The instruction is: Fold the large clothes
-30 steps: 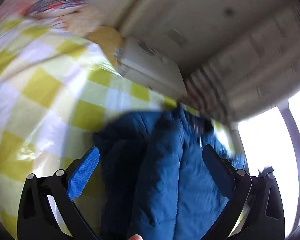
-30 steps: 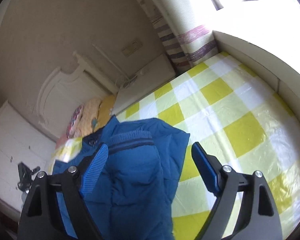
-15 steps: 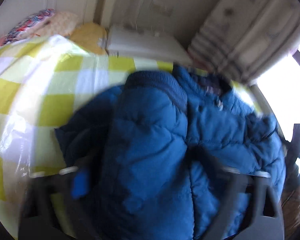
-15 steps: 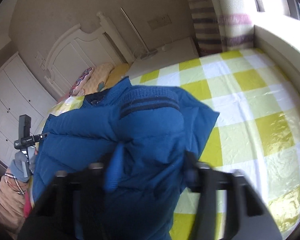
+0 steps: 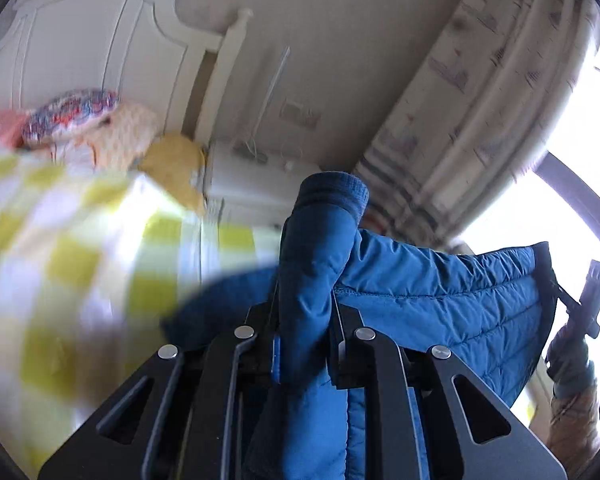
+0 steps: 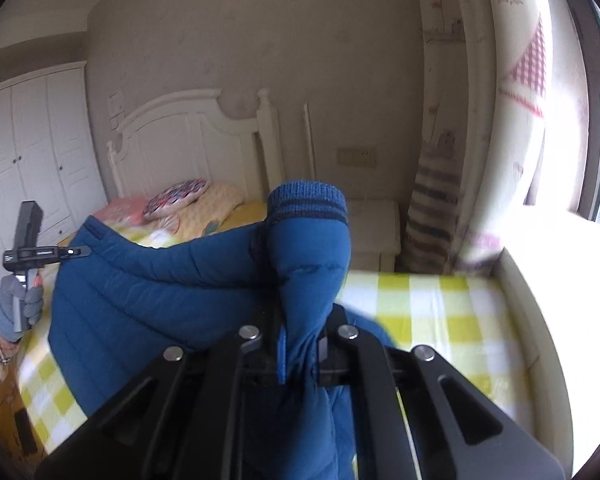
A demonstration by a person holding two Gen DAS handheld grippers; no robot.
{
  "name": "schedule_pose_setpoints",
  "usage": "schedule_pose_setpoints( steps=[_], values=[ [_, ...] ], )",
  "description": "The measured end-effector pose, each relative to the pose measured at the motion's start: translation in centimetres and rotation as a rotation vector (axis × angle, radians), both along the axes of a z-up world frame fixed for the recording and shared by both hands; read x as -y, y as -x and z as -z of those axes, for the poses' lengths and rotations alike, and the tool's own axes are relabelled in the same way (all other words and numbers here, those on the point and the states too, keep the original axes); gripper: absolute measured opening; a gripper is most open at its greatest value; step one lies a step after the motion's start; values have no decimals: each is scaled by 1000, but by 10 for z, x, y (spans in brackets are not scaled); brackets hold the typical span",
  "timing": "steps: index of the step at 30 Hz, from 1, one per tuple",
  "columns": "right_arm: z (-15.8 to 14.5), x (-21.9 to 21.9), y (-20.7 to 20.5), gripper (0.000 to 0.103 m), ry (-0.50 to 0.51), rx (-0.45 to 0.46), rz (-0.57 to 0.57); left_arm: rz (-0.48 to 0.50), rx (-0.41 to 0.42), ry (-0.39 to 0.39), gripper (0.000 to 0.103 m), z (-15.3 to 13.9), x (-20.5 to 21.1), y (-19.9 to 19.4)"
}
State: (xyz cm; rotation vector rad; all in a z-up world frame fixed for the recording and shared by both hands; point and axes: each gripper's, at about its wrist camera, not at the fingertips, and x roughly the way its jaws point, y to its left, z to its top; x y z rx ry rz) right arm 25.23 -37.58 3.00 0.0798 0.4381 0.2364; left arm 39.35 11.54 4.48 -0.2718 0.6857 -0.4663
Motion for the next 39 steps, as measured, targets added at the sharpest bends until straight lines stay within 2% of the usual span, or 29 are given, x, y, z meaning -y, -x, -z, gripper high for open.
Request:
schedule_pose_setpoints(
  steps=[3,5,6,7,9,10,11,15,19,20,21,22,24,25,26,27,29,32,34,36,37,38,39],
  values=[
    [-10,7,-69,7,-6,-62,72,-62,-44,-48,18,-14,14,-63],
    [8,12,-118,8,-46,-150,124,-95,-89,-95,18,-1,25,-94],
    [20,9,-134,8,-28,-188,151,-109,-106,-138,18,17,36,-110],
    [46,6,-157,8,18,-261,196,-120,-117,-180,18,34,44,-118],
    [107,3,-184,8,48,-415,249,-147,-155,-284,18,77,63,-130],
    [133,0,-191,17,62,-467,260,-141,-195,-304,21,107,69,-134],
    [149,2,-191,21,28,-457,269,-153,-217,-277,21,123,67,-135],
    [151,6,-189,24,9,-436,274,-178,-215,-195,24,125,51,-133],
    [153,25,-192,34,-110,-446,250,-205,-239,-135,35,127,38,-134],
    [152,33,-191,41,-161,-456,236,-205,-237,-113,35,124,33,-132],
    [148,41,-182,53,-203,-464,219,-198,-230,-83,35,119,26,-130],
    [143,44,-173,75,-239,-462,195,-187,-211,-44,35,109,17,-119],
    [120,54,-138,76,-319,-403,88,-152,-154,-8,38,90,0,-90],
    [112,57,-121,76,-316,-379,57,-110,-118,2,66,82,-13,-66],
    [102,62,-91,76,-287,-338,23,-74,-89,5,86,78,-25,-43],
    [99,64,-71,78,-266,-317,11,-42,-48,10,99,78,-38,-16],
    [104,72,-17,79,-238,-290,-22,21,-58,-5,99,85,-52,21],
    [128,75,35,79,-263,-309,-49,66,-96,-27,99,106,-63,66],
    [143,67,52,79,-254,-340,-64,75,-122,-38,99,121,-62,83],
    [161,52,59,79,-217,-384,-75,77,-155,-84,99,139,-53,90],
    [164,45,59,78,-188,-392,-71,77,-169,-99,99,143,-48,89],
    [161,32,57,78,-106,-383,-55,81,-171,-104,99,143,-43,87],
    [158,23,53,78,-67,-370,-58,76,-144,-97,99,138,-40,86]
  ],
)
